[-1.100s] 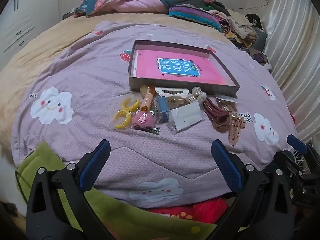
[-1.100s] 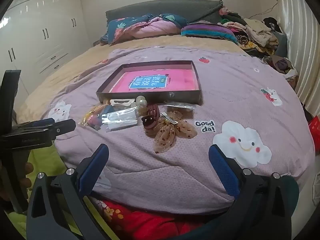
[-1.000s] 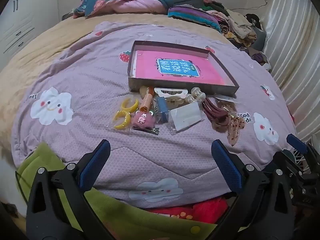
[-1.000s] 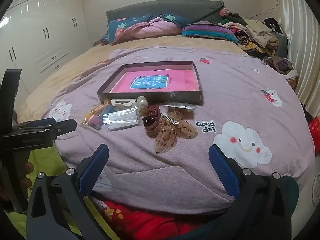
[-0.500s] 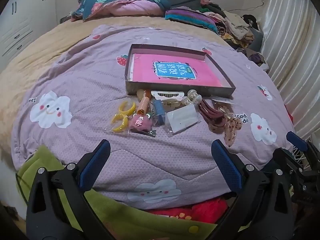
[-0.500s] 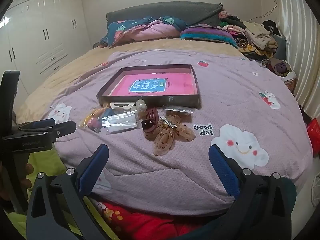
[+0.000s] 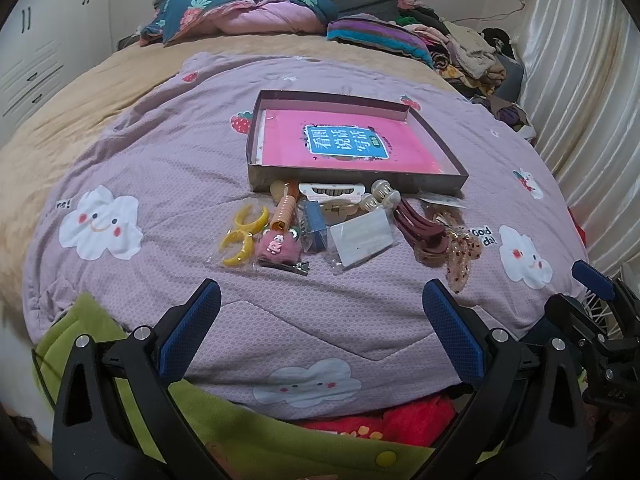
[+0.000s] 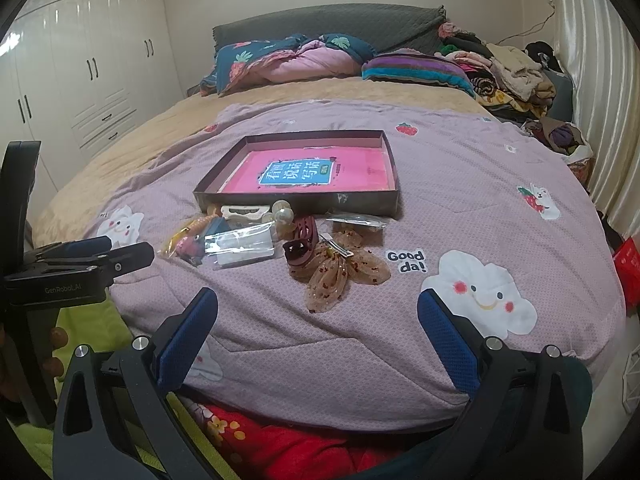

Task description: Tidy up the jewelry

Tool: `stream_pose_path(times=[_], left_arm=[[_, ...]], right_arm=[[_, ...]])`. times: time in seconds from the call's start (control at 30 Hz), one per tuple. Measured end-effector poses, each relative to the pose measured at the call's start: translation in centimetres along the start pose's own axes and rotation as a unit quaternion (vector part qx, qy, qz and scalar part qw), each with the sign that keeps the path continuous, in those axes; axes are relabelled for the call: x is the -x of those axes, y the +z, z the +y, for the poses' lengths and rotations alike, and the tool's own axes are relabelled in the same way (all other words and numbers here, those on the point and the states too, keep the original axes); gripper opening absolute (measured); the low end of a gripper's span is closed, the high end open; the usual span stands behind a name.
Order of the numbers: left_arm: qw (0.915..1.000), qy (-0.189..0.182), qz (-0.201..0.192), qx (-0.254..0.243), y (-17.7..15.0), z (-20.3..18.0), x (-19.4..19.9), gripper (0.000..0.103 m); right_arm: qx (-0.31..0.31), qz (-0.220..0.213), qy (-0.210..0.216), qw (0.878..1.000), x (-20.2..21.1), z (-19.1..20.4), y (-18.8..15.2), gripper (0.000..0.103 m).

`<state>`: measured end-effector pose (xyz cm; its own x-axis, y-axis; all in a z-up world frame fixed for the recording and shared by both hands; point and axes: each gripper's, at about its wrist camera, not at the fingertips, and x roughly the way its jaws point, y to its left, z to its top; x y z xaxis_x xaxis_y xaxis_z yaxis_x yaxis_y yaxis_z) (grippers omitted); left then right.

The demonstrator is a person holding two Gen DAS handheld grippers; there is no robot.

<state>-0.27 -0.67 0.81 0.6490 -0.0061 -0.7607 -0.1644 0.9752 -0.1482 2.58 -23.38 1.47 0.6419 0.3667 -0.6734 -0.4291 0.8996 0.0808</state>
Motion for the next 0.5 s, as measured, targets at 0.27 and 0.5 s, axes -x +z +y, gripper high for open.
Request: stream_pose_path(times=[0.27, 0.5], left_arm=[[1.0000, 0.000, 0.000, 0.000, -0.01, -0.01, 0.02, 0.095], [1.0000, 0.001, 0.000, 0.000, -0.01, -0.08, 0.05, 0.095]], right_arm=[[0.000, 0.000, 0.001, 1.000, 0.03, -0.01, 0.00, 0.099], [-0.002, -0.001, -0.001, 1.000, -0.05, -0.06, -0.02, 0.099]])
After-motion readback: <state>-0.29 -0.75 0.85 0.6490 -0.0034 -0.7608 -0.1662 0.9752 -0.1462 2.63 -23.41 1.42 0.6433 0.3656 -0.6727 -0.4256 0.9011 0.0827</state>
